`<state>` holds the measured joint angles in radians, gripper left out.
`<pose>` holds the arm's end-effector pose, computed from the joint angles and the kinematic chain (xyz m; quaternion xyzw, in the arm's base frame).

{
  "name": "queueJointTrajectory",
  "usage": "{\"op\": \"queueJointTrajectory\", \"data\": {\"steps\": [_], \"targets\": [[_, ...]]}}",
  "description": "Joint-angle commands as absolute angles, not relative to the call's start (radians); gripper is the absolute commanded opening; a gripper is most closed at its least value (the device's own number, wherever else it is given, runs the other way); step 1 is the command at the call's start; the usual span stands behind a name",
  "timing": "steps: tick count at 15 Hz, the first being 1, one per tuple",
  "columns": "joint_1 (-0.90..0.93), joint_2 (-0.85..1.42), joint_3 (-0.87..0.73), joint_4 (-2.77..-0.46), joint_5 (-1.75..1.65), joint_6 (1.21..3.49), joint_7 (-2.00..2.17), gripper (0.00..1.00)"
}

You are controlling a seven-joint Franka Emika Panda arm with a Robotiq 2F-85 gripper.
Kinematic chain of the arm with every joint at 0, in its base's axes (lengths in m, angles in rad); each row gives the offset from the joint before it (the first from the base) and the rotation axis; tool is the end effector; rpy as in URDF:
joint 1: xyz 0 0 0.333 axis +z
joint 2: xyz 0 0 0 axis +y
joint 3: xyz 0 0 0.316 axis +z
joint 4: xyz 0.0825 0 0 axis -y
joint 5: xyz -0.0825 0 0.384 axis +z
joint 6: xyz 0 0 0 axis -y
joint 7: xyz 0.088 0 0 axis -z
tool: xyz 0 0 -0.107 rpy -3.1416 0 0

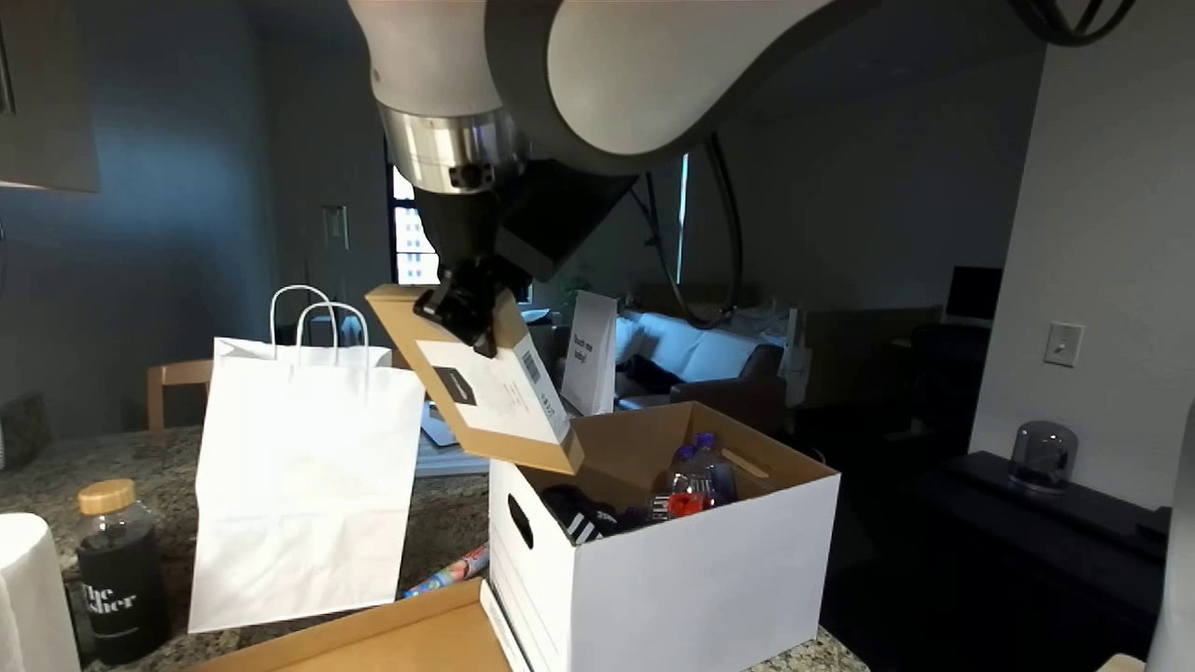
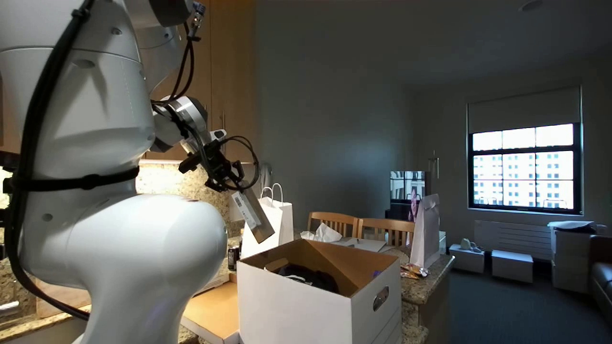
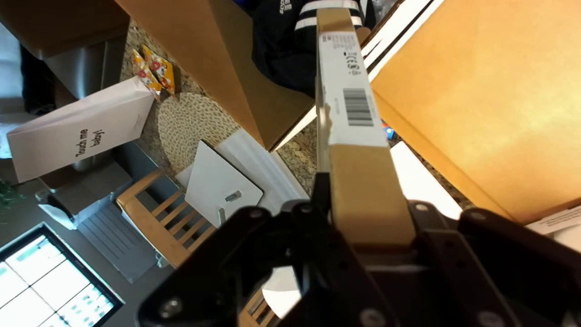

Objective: Remove the box and a water bottle from the big box and put them on the counter

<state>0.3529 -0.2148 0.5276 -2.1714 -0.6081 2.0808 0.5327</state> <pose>0.3369 0.3814 0.4921 0.9011 0.2913 0.2351 0.2187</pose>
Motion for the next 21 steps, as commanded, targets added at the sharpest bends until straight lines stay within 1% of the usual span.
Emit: {"op": "queueJointTrajectory", "data": {"steps": [1, 6, 8, 10, 11, 16, 21], "targets": [[0.371, -0.154, 0.519, -2.133, -0.576, 2.109, 0.456, 0.12], [0.387, -0.037, 0.49, -2.093, -0.397, 2.131, 0.292, 0.12], [0.39, 0.015, 0.486, -2.075, -0.371, 2.126, 0.293, 0.11], [0.401, 0.065, 0.482, -2.068, -0.442, 2.123, 0.367, 0.09], [0.411, 0.092, 0.477, -2.06, -0.467, 2.115, 0.384, 0.1], [0.494, 0.247, 0.438, -1.989, -0.543, 2.056, 0.434, 0.1], [0.591, 0.329, 0.371, -1.918, -0.65, 2.059, 0.531, 0.1]]}}
